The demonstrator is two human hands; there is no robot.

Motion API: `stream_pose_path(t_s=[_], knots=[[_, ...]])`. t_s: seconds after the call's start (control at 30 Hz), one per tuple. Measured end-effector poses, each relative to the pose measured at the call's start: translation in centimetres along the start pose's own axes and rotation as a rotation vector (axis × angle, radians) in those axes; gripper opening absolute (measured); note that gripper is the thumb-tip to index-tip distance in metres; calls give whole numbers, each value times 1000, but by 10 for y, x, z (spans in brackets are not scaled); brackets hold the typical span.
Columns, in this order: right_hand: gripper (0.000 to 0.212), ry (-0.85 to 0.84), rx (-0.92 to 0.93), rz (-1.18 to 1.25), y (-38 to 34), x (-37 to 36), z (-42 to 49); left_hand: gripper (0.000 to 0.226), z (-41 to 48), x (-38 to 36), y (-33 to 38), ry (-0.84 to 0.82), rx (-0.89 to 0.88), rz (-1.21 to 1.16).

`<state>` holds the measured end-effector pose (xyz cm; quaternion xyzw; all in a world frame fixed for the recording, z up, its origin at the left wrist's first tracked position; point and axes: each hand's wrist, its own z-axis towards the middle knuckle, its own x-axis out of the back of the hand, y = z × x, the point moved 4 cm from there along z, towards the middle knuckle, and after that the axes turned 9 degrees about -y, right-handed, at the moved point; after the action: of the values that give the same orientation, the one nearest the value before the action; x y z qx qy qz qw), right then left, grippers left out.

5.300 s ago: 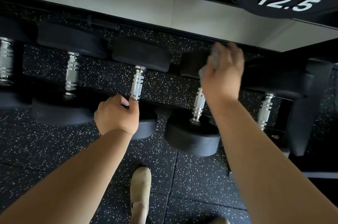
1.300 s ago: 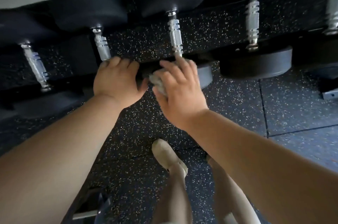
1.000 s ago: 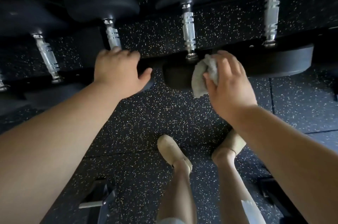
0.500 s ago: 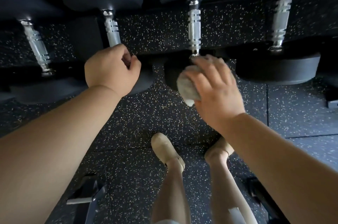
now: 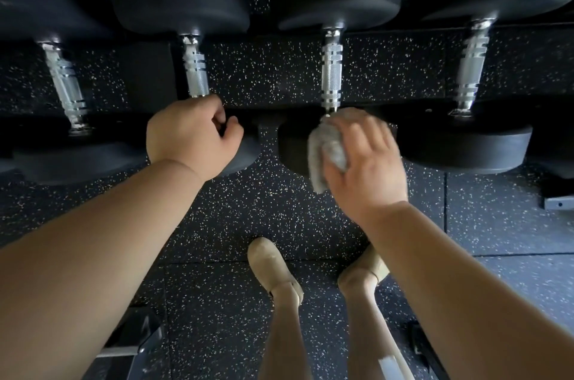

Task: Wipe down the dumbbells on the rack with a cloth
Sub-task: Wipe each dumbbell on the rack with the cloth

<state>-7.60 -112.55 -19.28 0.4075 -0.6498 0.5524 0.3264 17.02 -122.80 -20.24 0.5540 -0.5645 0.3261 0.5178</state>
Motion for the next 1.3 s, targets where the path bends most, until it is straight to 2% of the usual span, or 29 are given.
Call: stream_pose_path(t_s=[0.13,0.2,0.3,0.4,0.5,0.6,0.7,0.77,0.83,0.87,0.9,0.93,0.97,1.0,1.07,1.1,1.2,1.23,1.3], knots=[[28,44,-544,418,36,17,6,33,1,-2,-2,-26,11,-11],[24,-27,-717,430,47,22,19,33,1,-2,-2,-31,7,1],[23,-63,-600,377,32,30,51,34,0,-2,-2,-25,-2,5],[46,-251,-447,283,8,19,98,37,0,-3,-3,-27,-5,-11],[68,-380,-453,289,6,15,123,39,0,-2,-2,-23,-22,-6],[58,-600,-449,196,20,1,106,38,1,-2,-2,-17,-37,-4],[70,-723,-534,91,30,-6,83,37,1,-2,-2,-15,-42,2],[63,-692,-586,123,21,-2,89,36,1,-2,-2,-14,-47,4],[35,-570,-637,276,18,3,111,36,0,-2,-1,-7,-56,2],[30,-584,-648,275,11,5,120,36,0,-2,-1,-1,-61,-3],[34,-553,-635,278,4,8,121,36,-1,-2,-1,4,-62,-7],[37,-469,-648,397,4,8,124,36,0,-1,-1,6,-58,-10],[33,-336,-729,600,9,7,123,36,0,-1,-2,5,-50,-10],[26,-238,-732,728,16,4,117,36,0,-1,-2,3,-41,-8],[29,-93,-622,585,17,16,115,37,-1,-2,-2,2,-27,-6],[35,-35,-630,577,18,22,118,38,-1,-2,-2,4,-27,-8],[53,-49,-619,574,17,26,138,38,0,-2,-1,-4,-44,-6],[62,-126,-593,542,10,25,139,38,0,-2,-1,-3,-47,-4],[88,-368,-514,321,4,12,129,37,-1,-2,-2,7,-52,-5]])
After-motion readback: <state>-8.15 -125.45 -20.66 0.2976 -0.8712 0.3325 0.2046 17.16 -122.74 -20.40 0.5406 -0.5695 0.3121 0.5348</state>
